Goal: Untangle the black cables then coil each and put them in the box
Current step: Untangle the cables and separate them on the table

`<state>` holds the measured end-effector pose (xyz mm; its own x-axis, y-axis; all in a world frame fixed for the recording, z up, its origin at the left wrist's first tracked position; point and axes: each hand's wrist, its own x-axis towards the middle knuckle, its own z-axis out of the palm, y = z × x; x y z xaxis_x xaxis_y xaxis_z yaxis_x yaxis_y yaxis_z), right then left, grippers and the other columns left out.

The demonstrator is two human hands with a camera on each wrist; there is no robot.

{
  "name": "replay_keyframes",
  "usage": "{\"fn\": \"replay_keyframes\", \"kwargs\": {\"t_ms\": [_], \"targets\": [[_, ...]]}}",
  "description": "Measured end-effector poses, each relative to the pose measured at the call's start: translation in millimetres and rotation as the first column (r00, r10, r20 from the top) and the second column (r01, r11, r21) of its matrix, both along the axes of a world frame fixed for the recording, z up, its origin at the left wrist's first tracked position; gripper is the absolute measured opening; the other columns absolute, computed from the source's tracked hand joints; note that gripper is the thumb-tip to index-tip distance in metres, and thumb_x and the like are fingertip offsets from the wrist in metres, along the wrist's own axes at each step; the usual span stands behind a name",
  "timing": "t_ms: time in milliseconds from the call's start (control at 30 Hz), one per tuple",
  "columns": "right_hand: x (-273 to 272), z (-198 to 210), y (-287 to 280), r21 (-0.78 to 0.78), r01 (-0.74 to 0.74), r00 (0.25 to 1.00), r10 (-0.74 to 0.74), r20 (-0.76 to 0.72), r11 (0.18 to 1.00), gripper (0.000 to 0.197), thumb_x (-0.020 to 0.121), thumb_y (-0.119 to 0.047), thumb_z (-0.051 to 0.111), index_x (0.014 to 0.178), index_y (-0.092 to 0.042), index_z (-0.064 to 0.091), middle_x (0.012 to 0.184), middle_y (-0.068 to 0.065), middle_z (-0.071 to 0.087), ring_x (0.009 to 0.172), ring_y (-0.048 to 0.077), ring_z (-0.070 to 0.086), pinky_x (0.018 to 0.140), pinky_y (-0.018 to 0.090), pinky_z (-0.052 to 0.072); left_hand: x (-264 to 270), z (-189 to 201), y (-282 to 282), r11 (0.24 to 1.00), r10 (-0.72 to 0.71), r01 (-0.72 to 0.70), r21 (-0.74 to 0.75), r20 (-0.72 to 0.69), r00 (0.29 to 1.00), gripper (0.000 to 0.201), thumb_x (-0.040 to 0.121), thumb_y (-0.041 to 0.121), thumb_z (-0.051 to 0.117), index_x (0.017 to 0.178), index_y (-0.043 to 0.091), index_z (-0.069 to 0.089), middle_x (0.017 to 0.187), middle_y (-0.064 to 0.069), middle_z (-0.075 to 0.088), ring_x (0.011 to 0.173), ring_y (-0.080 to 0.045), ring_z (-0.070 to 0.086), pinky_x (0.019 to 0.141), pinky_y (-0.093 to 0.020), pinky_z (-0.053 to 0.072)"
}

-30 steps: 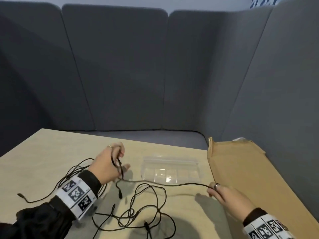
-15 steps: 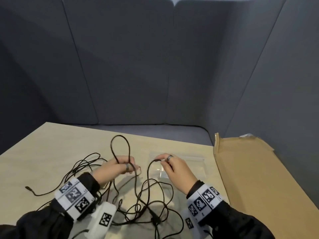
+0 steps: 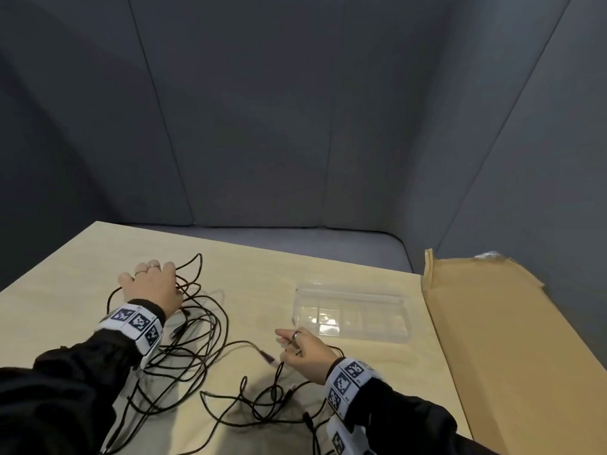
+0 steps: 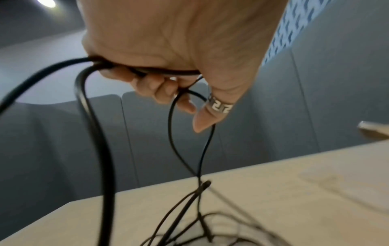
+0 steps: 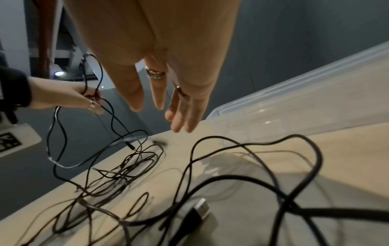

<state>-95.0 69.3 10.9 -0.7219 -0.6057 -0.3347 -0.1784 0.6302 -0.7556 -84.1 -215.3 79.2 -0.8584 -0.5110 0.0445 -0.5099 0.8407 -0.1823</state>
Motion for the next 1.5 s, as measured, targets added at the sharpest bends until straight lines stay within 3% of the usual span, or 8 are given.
{"fn": "replay_keyframes", "kwargs": {"t_ms": [233,433,600,733,967,1100,1267,1500], "targets": [[8.9,-44.8,54.6,0.641,-0.335,0.917,0.396,0.053,0.69,0.084,0.072,-0.057,0.067,0.141,-0.033,0.026,0.15,-0.001,0.015,0.134,0.032,0.021,0.105,0.056,0.03,6.3,-49.6,-14.7,0.98,-0.047,0.091,-0.176,0.236,0.971,0.062,0.077,0.018,0.054,0.134,0.028,0.03,0.129,0.0,0.036,0.122,-0.019,0.034,0.095,-0.042,0.031],[11.7,-53.5,121.6,0.572,-0.185,0.944,0.306,-0.123,0.799,0.029,0.086,-0.024,0.053,0.115,-0.022,0.057,0.127,0.005,0.04,0.12,0.027,0.042,0.098,0.035,0.041,15.4,-37.0,-16.1,0.997,-0.04,-0.008,0.083,0.568,0.822,0.093,0.087,0.016,0.053,0.145,0.033,-0.017,0.157,-0.01,-0.007,0.143,-0.038,-0.003,0.109,-0.065,0.01],[4.7,-28.9,162.8,0.513,-0.134,0.968,0.222,-0.114,0.848,0.023,0.083,-0.027,0.058,0.065,-0.035,0.048,0.081,-0.014,0.049,0.091,0.013,0.053,0.082,0.024,0.043,11.8,-10.7,-24.8,0.995,0.09,-0.058,-0.081,0.485,0.87,0.053,0.089,0.018,0.041,0.14,0.024,0.031,0.151,-0.006,0.027,0.137,-0.028,0.026,0.109,-0.062,0.014],[5.9,8.4,179.9,0.476,0.003,0.979,0.094,-0.18,0.879,0.025,0.077,-0.033,0.068,0.064,-0.031,0.048,0.069,-0.017,0.05,0.083,0.006,0.053,0.078,0.022,0.043,13.9,14.5,40.2,0.969,-0.238,0.219,0.117,0.189,0.953,0.049,0.089,0.036,0.048,0.137,0.03,0.036,0.141,0.001,0.043,0.127,-0.018,0.044,0.107,-0.039,0.031],[30.2,86.2,196.6,0.052,0.033,0.961,-0.017,-0.275,0.998,0.022,0.074,-0.024,0.071,0.074,-0.042,0.058,0.081,-0.017,0.065,0.07,0.005,0.057,0.073,0.024,0.048,51.0,-21.4,219.0,0.352,-0.765,0.527,0.774,-0.087,0.638,0.08,0.072,0.05,0.069,0.135,0.056,0.02,0.138,0.009,0.044,0.129,-0.009,0.038,0.113,-0.043,0.021],[47.1,115.6,223.6,-0.268,0.174,0.964,-0.219,-0.149,0.948,0.025,0.074,-0.022,0.078,0.083,-0.015,0.056,0.073,-0.012,0.055,0.064,0.002,0.044,0.062,0.016,0.038,54.5,-23.5,235.8,0.041,-0.574,0.459,0.888,-0.355,0.738,0.032,0.084,0.034,0.066,0.105,0.055,0.055,0.077,0.004,0.057,0.065,-0.006,0.053,0.07,-0.024,0.046],[52.0,97.8,264.6,-0.162,0.352,0.893,-0.382,-0.239,0.922,0.075,0.056,-0.093,0.038,0.073,-0.023,0.06,0.077,-0.009,0.06,0.077,0.011,0.056,0.076,0.026,0.042,57.4,-2.1,239.1,-0.116,-0.266,0.508,0.854,-0.519,0.812,0.016,0.085,0.032,0.059,0.08,0.024,0.072,0.062,0.001,0.058,0.053,-0.007,0.05,0.056,-0.017,0.04],[60.5,74.7,291.1,0.1,0.42,0.804,-0.319,-0.503,0.902,0.069,0.066,-0.084,0.015,0.066,-0.029,0.057,0.089,-0.018,0.055,0.095,0.009,0.049,0.09,0.029,0.038,62.2,16.7,249.6,-0.146,-0.08,0.528,0.837,-0.542,0.837,0.027,0.08,0.039,0.066,0.061,0.021,0.069,0.085,0.003,0.061,0.079,-0.007,0.054,0.075,-0.017,0.041]]}}
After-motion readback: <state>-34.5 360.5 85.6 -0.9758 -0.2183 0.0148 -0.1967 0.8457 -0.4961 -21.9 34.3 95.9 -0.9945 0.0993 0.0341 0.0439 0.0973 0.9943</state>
